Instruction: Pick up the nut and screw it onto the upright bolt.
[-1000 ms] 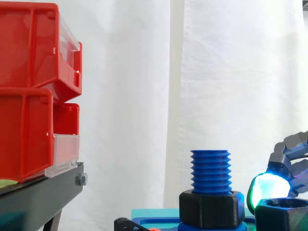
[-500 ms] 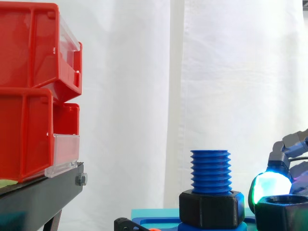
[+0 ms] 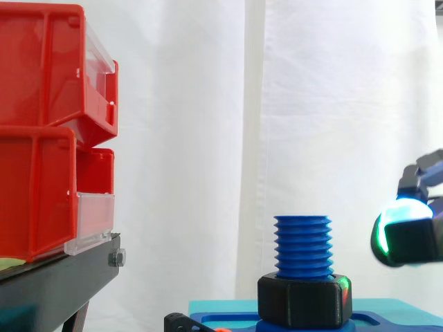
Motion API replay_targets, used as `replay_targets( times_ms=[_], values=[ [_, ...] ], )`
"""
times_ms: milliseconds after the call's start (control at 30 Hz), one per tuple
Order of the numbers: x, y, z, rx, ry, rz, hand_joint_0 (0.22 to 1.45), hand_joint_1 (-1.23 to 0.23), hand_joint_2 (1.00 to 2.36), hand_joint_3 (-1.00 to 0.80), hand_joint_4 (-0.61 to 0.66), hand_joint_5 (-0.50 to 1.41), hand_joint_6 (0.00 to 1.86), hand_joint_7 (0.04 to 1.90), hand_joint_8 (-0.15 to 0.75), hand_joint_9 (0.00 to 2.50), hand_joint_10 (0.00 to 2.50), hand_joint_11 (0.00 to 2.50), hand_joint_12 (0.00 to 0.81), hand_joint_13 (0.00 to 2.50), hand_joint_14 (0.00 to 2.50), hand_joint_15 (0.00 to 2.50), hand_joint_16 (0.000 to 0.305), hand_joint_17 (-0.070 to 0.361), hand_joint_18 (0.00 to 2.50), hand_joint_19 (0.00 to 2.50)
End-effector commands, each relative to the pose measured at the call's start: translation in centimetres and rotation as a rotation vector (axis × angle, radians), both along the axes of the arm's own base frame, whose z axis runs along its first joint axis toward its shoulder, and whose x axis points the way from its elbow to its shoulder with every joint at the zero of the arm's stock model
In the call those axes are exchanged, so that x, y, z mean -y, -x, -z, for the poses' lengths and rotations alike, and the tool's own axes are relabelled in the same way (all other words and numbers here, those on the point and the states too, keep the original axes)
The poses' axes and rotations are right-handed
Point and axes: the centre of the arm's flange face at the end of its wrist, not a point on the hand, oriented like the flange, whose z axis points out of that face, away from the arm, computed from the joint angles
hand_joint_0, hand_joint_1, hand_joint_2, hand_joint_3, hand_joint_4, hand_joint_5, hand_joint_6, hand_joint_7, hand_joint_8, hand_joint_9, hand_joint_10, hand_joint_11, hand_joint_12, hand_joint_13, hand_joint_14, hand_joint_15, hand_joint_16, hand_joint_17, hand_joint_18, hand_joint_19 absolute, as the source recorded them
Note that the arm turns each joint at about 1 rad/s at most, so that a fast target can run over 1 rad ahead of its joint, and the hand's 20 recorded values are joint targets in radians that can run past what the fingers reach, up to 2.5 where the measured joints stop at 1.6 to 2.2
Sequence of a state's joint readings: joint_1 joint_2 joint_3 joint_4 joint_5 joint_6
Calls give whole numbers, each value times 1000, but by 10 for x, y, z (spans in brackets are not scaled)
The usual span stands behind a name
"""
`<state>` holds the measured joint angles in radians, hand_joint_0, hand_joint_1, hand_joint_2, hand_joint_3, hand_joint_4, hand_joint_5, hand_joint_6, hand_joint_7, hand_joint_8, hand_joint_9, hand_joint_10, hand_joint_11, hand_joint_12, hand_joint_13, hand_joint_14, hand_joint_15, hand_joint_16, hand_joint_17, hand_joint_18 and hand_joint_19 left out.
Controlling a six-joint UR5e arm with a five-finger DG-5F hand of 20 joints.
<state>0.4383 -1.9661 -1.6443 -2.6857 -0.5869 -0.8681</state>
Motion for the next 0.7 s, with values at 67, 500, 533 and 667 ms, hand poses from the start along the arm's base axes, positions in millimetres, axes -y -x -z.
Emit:
replay_targets(
  times_ms=[67,500,533,667],
  values=[
    [12,18,-34,-25,6,4,532,-726,1000,-500,244,-191,501,1181,265,508,0,0,275,492,0,0,22,50,203,0],
    [26,-6,-98,98,-13,-23,527,-687,1000,-500,241,-189,501,1183,267,523,0,0,276,505,0,0,22,50,212,0],
    [25,-9,-100,108,-8,-31,526,-688,1000,-500,242,-189,501,1184,267,523,0,0,276,504,0,0,22,50,213,0],
    [28,-18,-108,146,39,-61,527,-684,1000,-500,247,-189,502,1181,266,519,0,0,276,491,0,0,22,49,206,0]
  ],
)
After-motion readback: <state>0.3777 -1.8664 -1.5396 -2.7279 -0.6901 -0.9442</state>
